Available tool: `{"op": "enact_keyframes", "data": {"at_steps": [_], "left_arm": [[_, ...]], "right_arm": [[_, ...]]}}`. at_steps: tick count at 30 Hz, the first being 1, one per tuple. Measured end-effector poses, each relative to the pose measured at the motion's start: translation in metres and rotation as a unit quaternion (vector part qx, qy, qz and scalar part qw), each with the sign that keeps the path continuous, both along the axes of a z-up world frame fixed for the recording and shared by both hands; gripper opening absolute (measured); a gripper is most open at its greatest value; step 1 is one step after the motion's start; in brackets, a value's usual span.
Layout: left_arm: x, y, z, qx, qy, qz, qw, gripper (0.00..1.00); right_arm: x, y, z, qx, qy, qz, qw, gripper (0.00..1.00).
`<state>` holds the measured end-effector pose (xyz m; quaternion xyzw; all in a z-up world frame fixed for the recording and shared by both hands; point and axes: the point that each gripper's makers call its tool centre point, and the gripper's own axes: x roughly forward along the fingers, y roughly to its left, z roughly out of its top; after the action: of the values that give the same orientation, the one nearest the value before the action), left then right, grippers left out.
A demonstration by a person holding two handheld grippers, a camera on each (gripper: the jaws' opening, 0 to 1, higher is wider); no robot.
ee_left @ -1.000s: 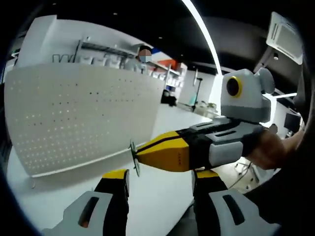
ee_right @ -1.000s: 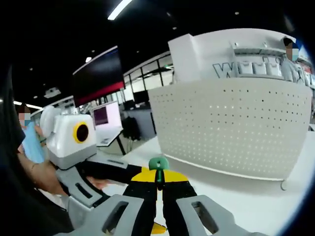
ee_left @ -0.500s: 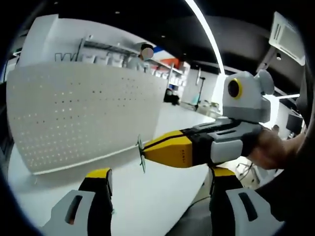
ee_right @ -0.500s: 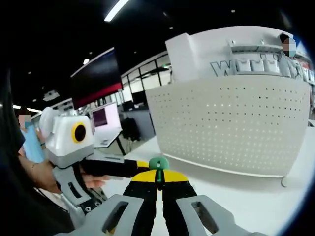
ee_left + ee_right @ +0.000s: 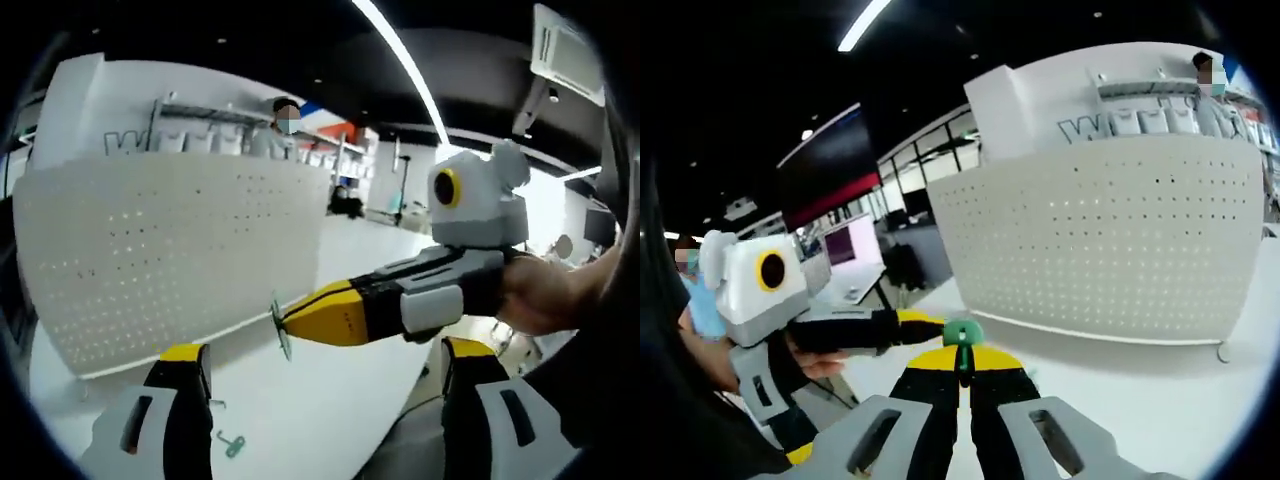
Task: Insert the hook assembly into the mounting plate slot until the hook locks in place.
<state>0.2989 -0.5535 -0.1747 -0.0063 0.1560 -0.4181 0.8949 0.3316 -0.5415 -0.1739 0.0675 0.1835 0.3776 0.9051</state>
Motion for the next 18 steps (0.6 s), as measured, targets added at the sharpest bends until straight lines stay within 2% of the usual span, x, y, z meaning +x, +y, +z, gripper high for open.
{"op": "enact_keyframes", "data": {"at_steps": [1, 2, 4, 11, 12, 15, 16, 18], "left_arm": [[0.000, 0.001, 0.002, -0.001, -0.006, 0.004, 1.0000, 1.00], [0.003, 0.005, 0.007, 0.006, -0.030, 0.015, 0.9994, 1.00], [0.002, 0.008, 0.010, 0.020, -0.051, 0.020, 0.9983, 1.00], [0.001, 0.012, 0.013, 0.022, -0.055, 0.025, 0.9979, 1.00], [0.001, 0.014, 0.013, 0.022, -0.055, 0.028, 0.9978, 1.00], [0.003, 0.021, 0.011, 0.024, -0.054, 0.041, 0.9974, 1.00], [0.004, 0.023, 0.011, 0.025, -0.054, 0.044, 0.9973, 1.00], [0.005, 0.028, 0.010, 0.029, -0.054, 0.052, 0.9967, 1.00]], "right_arm": [[0.000, 0.000, -0.001, 0.001, 0.002, -0.001, 1.0000, 0.00], [0.000, 0.001, -0.002, 0.003, 0.004, 0.000, 1.0000, 0.00], [0.000, 0.001, -0.003, 0.005, 0.006, -0.001, 1.0000, 0.00], [0.004, 0.002, -0.008, -0.009, -0.001, -0.002, 1.0000, 0.00], [0.012, -0.004, -0.005, -0.029, -0.035, -0.020, 0.9988, 0.00], [0.027, -0.013, 0.008, -0.042, -0.078, -0.046, 0.9950, 0.00], [0.036, -0.018, 0.016, -0.044, -0.098, -0.058, 0.9925, 0.00], [0.055, -0.028, 0.027, -0.050, -0.119, -0.086, 0.9878, 0.00]]}}
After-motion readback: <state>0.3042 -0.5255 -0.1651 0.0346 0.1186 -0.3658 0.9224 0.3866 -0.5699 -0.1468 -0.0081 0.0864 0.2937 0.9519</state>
